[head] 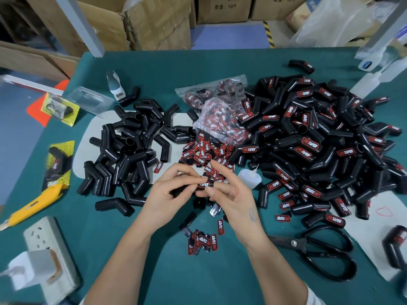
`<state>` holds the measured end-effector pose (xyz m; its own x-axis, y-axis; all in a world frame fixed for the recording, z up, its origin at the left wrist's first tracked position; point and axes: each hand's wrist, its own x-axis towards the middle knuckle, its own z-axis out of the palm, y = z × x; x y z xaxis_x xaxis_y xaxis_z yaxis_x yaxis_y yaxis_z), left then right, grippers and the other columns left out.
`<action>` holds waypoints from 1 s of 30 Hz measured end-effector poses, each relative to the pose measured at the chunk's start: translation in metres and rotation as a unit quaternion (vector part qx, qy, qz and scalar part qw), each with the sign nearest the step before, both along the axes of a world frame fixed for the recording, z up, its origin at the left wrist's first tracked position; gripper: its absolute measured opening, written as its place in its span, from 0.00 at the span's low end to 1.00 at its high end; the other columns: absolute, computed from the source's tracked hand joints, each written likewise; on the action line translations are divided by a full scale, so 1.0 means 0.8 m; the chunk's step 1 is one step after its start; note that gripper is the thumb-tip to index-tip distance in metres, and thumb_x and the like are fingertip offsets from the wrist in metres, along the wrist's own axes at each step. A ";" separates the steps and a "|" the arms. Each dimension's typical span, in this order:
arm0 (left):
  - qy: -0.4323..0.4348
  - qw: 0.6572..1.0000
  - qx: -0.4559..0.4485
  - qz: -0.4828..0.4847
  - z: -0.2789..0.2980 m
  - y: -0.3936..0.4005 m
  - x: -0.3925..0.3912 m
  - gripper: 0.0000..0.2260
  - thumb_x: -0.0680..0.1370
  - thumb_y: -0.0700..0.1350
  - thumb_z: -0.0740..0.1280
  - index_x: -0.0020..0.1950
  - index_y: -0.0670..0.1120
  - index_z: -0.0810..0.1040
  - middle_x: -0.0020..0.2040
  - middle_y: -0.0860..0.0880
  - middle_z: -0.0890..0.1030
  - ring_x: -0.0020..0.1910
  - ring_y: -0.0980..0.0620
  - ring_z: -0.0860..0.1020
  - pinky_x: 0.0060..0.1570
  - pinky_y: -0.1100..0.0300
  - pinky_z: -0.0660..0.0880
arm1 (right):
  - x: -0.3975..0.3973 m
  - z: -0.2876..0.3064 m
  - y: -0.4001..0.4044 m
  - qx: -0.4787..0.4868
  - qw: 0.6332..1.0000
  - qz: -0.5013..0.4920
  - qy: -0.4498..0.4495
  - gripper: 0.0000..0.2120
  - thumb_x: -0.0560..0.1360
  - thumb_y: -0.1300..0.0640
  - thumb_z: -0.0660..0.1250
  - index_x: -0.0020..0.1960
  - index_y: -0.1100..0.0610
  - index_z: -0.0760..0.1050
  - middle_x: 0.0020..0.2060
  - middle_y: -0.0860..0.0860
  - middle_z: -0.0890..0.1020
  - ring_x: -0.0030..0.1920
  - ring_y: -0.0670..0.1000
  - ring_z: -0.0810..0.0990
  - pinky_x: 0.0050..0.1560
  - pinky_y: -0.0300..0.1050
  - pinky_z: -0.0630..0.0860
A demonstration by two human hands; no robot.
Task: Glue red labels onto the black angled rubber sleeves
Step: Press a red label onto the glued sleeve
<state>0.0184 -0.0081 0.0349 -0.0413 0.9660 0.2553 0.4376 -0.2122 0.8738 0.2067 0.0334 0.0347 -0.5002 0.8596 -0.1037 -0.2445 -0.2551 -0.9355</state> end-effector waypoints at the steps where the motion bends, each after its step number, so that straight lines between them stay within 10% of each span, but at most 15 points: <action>1: 0.001 1.000 0.001 0.000 0.000 0.000 0.000 0.11 0.81 0.36 0.69 0.60 0.45 0.86 0.55 0.48 0.79 0.57 0.49 0.80 0.63 0.61 0.73 | 0.000 0.000 0.000 -0.001 1.000 -0.003 -0.002 0.26 0.83 0.62 0.69 0.78 0.50 0.68 0.52 0.57 0.88 0.57 0.56 0.87 0.61 0.40 0.78; 13: -0.013 0.997 0.045 0.066 -0.004 -0.001 0.004 0.08 0.79 0.38 0.73 0.57 0.44 0.87 0.57 0.52 0.84 0.59 0.50 0.83 0.63 0.60 0.77 | -0.002 -0.007 0.001 0.022 1.000 0.000 -0.003 0.24 0.84 0.58 0.69 0.77 0.44 0.72 0.45 0.48 0.88 0.59 0.56 0.86 0.61 0.40 0.77; 21: -0.007 0.996 0.057 0.070 -0.007 -0.001 0.007 0.08 0.79 0.36 0.73 0.57 0.42 0.87 0.58 0.50 0.85 0.59 0.51 0.83 0.63 0.60 0.76 | 0.000 -0.010 0.002 0.031 0.999 -0.009 -0.001 0.23 0.83 0.59 0.69 0.76 0.42 0.74 0.47 0.64 0.86 0.59 0.56 0.87 0.58 0.40 0.78; 27: -0.020 0.996 0.038 0.078 -0.010 0.001 0.003 0.08 0.81 0.42 0.71 0.58 0.44 0.87 0.58 0.49 0.85 0.60 0.48 0.83 0.65 0.56 0.76 | 0.003 -0.006 0.004 0.034 0.999 0.033 0.004 0.24 0.84 0.59 0.67 0.78 0.46 0.70 0.43 0.47 0.83 0.62 0.57 0.85 0.59 0.39 0.77; 30: -0.021 0.996 0.041 0.077 -0.010 0.000 0.003 0.08 0.81 0.41 0.71 0.58 0.44 0.87 0.59 0.50 0.84 0.60 0.48 0.83 0.65 0.57 0.76 | 0.004 -0.005 0.004 0.039 0.999 0.023 -0.007 0.24 0.85 0.59 0.66 0.79 0.48 0.69 0.46 0.65 0.82 0.62 0.56 0.85 0.58 0.39 0.77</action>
